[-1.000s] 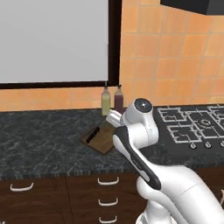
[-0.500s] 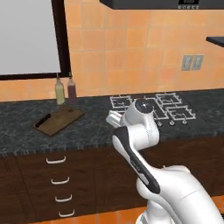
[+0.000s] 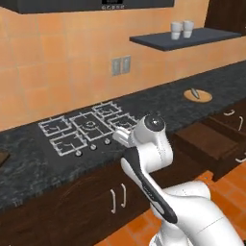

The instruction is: Pick up the knife from the drawer and place it on the cutting board. Then place the meat from the plate to the cutting board.

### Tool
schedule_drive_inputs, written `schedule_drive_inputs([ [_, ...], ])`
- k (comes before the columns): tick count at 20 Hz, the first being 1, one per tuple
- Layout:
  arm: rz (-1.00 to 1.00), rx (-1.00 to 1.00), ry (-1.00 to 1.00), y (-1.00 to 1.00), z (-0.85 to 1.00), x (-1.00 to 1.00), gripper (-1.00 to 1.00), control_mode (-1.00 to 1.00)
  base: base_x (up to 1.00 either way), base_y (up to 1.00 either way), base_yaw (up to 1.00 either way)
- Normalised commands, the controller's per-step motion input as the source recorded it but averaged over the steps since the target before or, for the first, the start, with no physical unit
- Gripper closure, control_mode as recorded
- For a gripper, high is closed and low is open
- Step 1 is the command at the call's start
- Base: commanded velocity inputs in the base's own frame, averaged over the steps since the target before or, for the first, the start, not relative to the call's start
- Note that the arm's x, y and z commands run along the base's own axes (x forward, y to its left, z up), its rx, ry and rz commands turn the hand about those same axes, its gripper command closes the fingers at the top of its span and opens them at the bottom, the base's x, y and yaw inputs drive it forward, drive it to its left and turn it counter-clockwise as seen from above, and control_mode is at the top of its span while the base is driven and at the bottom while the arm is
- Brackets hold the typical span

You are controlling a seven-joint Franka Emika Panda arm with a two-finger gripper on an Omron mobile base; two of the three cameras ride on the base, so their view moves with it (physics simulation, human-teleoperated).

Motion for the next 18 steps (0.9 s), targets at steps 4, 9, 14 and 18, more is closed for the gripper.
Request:
schedule_drive_inputs([
  [4, 0.00, 0.00, 0.00, 0.00, 0.00, 0.00, -1.00, 1.00, -0.18, -0.84, -0.54],
  [9, 0.00, 0.00, 0.00, 0.00, 0.00, 0.00, -1.00, 1.00, 0.17, -1.00, -0.27],
  [14, 0.00, 0.00, 0.00, 0.00, 0.00, 0.00, -1.00, 1.00, 0.36, -1.00, -0.18],
  [18, 0.00, 0.00, 0.00, 0.00, 0.00, 0.00, -1.00, 1.00, 0.06, -1.00, -0.09],
])
